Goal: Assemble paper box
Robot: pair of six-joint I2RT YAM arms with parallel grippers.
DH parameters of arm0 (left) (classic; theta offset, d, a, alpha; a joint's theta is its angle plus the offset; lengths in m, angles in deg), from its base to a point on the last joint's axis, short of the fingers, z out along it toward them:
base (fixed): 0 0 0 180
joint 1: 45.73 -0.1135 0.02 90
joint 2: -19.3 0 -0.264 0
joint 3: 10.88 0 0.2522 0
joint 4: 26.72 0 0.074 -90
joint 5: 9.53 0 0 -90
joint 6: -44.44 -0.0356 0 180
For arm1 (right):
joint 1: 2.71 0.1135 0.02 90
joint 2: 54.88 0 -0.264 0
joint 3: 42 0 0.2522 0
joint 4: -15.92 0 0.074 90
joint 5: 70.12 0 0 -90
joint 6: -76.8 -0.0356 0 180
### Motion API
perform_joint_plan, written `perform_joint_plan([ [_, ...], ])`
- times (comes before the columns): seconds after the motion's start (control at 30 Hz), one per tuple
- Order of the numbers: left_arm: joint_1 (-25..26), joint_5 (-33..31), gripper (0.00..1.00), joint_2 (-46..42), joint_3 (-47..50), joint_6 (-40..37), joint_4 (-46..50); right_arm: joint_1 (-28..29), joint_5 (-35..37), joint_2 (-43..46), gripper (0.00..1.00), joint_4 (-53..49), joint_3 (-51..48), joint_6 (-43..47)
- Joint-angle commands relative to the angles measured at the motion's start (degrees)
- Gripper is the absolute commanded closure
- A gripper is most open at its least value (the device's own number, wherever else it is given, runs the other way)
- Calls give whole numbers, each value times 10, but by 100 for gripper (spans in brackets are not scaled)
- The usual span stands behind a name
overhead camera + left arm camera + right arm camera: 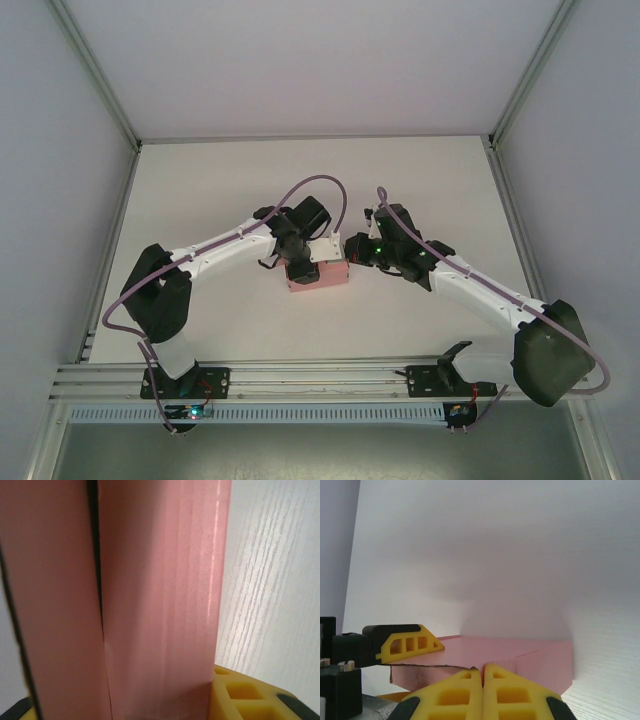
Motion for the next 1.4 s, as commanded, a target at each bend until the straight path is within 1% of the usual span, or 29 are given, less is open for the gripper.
perform_joint_plan([
  [0.0, 9, 41, 60, 28, 3, -21, -57, 0, -76, 7, 100, -6, -1, 28],
  [0.13, 8, 46, 60, 25, 3, -27, -51, -4, -93, 18, 100, 8, -41, 99],
  [0.27, 8, 47, 60, 28, 3, -29, -54, 11, -54, 40, 100, 22, -86, 169],
  [0.3, 8, 46, 60, 30, 2, -28, -55, 15, -41, 46, 100, 33, -98, 178],
  [0.4, 8, 46, 60, 35, -2, -27, -50, 24, -36, 67, 100, 88, -140, 183],
  [0.47, 8, 48, 60, 37, -6, -26, -45, 36, -34, 80, 99, 105, -154, 202],
  [0.5, 8, 48, 60, 37, -7, -27, -45, 50, -15, 90, 99, 103, -159, 226],
  [0.57, 8, 46, 60, 36, -8, -27, -44, 78, 48, 110, 97, 84, -164, 273],
  [0.6, 8, 46, 60, 35, -9, -26, -44, 87, 70, 119, 96, 74, -166, 282],
  [0.67, 8, 47, 60, 35, -10, -26, -42, 88, 101, 133, 91, 64, -167, 267],
  [0.73, 8, 51, 60, 35, -12, -27, -41, 89, 109, 145, 79, 67, -169, 256],
  [0.8, 8, 53, 60, 35, -13, -27, -42, 91, 112, 151, 79, 74, -171, 247],
  [0.87, 8, 54, 60, 36, -15, -27, -41, 92, 117, 154, 83, 76, -169, 237],
  [0.93, 8, 57, 60, 36, -17, -29, -38, 93, 120, 151, 83, 73, -161, 236],
  [1.0, 8, 59, 60, 35, -17, -31, -35, 94, 140, 148, 78, 67, -153, 233],
  [1.07, 8, 58, 60, 35, -17, -31, -32, 94, 155, 144, 76, 49, -137, 234],
  [1.13, 8, 57, 60, 35, -17, -34, -28, 94, 171, 144, 64, 25, -117, 229],
  [1.2, 8, 56, 60, 35, -16, -35, -26, 94, 181, 149, 57, -1, -96, 221],
  [1.3, 9, 55, 60, 35, -17, -37, -26, 94, 158, 161, 42, -28, -71, 227],
  [1.33, 8, 57, 60, 36, -17, -39, -25, 94, 154, 165, 40, -36, -63, 228],
  [1.37, 9, 58, 60, 36, -18, -40, -24, 94, 151, 167, 40, -40, -59, 227],
])
